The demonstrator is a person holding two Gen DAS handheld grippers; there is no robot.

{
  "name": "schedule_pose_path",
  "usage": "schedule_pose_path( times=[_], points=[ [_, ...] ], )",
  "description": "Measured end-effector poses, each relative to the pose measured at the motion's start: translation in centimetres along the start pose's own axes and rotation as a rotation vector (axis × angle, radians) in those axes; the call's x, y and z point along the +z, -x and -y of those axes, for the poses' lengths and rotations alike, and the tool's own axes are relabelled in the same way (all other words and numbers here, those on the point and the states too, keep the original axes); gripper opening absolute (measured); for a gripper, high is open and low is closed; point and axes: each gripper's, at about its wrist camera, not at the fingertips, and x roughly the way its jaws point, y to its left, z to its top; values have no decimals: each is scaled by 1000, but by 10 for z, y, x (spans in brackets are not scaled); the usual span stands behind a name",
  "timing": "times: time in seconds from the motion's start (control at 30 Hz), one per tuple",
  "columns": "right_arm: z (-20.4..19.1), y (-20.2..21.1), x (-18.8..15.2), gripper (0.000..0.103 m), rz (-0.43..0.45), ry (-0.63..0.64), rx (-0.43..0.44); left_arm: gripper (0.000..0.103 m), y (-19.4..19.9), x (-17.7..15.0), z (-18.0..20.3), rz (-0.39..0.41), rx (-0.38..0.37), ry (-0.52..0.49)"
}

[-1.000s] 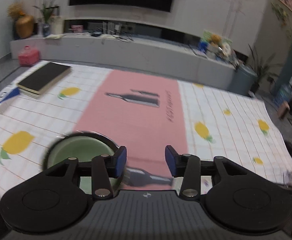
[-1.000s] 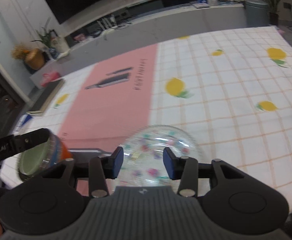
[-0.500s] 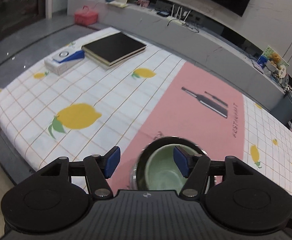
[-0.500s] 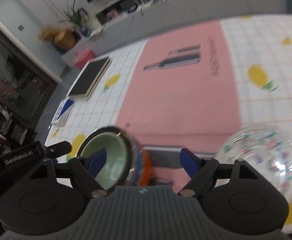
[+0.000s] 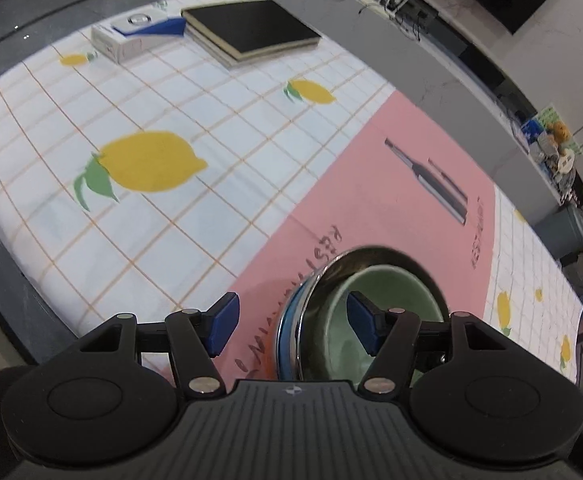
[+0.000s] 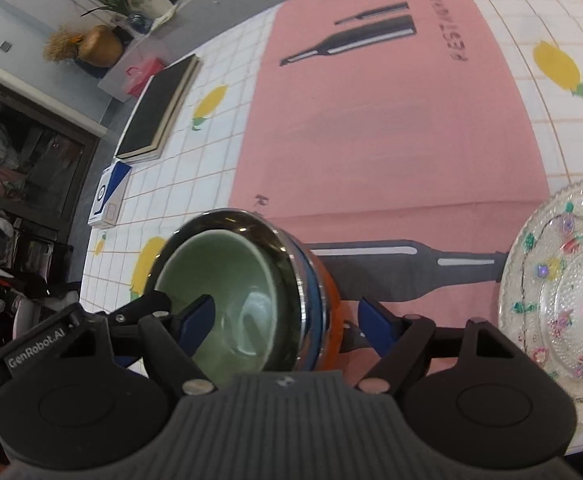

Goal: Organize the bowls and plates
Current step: 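Move both grippers to the bowl stack rim and close them, then lift the bowl stack and lower it onto the stacked plates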

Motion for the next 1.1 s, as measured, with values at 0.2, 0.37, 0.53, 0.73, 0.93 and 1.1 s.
schedule_pose_path(
  times=[0.2, 0.37, 0.53, 0.73, 0.93, 1.1],
  points=[
    [15, -10, 2, 67, -38, -98, 47, 72, -23, -5, -10, -50, -42, 85],
    [23, -13, -1, 63, -53, -143, 62, 68, -34, -9, -18, -76, -68, 148],
    [27, -15, -4, 60, -59, -155, 61, 65, -40, -11, -22, -96, -101, 181],
    [30, -16, -6, 50, -61, -163, 65, 60, -41, -11, -19, -91, -114, 172],
    [25, -17, -5, 49, -60, -148, 41, 58, -40, -12, -18, -84, -114, 164],
    [28, -15, -4, 48, -56, -166, 48, 53, -37, -11, -16, -80, -124, 134]
  ],
)
